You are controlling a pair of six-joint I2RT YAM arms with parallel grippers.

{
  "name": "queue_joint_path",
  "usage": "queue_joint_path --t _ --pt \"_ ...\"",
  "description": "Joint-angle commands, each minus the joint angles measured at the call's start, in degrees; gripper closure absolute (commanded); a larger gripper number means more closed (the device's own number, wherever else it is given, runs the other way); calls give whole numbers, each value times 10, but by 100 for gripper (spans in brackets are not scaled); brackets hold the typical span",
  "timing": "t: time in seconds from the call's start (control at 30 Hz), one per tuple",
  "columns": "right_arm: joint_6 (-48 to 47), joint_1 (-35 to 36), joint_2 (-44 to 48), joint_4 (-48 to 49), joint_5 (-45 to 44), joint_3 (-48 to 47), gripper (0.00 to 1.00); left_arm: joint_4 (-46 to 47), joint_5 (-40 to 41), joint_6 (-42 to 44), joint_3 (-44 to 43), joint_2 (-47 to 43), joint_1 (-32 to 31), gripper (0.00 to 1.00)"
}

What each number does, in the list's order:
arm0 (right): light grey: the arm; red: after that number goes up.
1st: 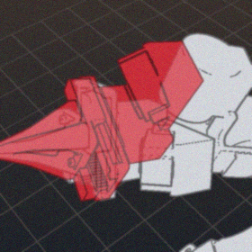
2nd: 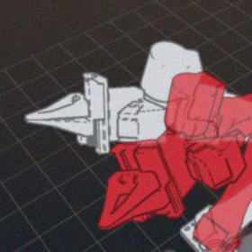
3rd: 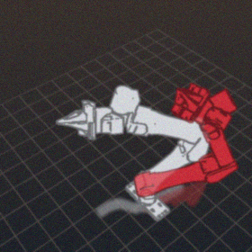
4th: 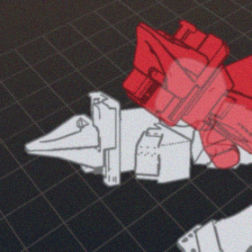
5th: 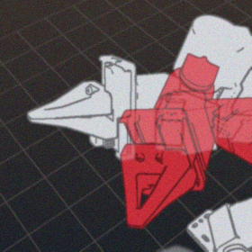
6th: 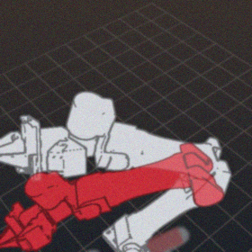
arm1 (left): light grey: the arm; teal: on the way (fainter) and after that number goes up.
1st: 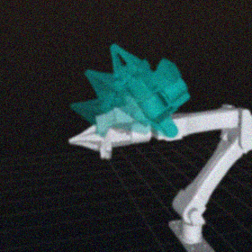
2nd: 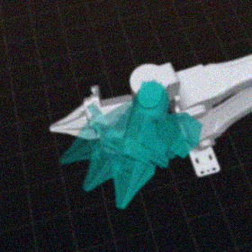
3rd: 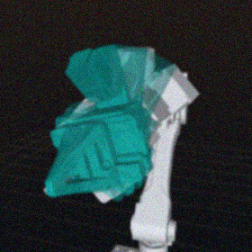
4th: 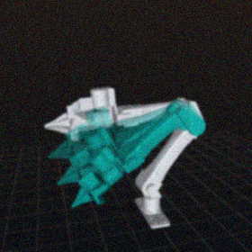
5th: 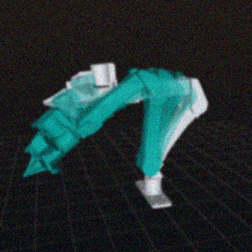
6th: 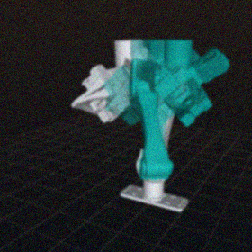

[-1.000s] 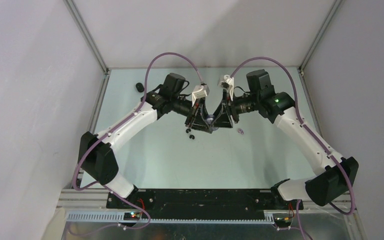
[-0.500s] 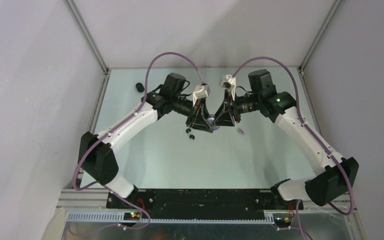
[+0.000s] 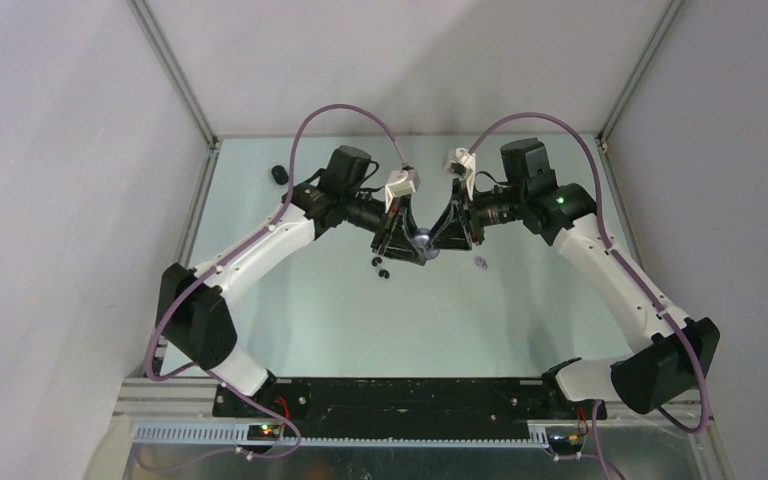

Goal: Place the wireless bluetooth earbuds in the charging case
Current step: Open the charging case.

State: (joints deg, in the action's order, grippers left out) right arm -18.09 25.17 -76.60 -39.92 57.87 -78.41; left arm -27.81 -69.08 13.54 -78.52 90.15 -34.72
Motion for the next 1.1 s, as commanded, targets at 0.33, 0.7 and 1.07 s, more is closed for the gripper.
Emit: queue_joint_path --t 0.33,0.7,1.07 --pt "-3 4 15 2 7 -2 74 0 3 -1 -14 -3 1 79" --pt "2 1 21 5 6 -2 75 4 3 -3 -13 -2 1 67" --pt "12 1 16 12 -3 -2 78 9 6 -8 -11 -4 1 48"
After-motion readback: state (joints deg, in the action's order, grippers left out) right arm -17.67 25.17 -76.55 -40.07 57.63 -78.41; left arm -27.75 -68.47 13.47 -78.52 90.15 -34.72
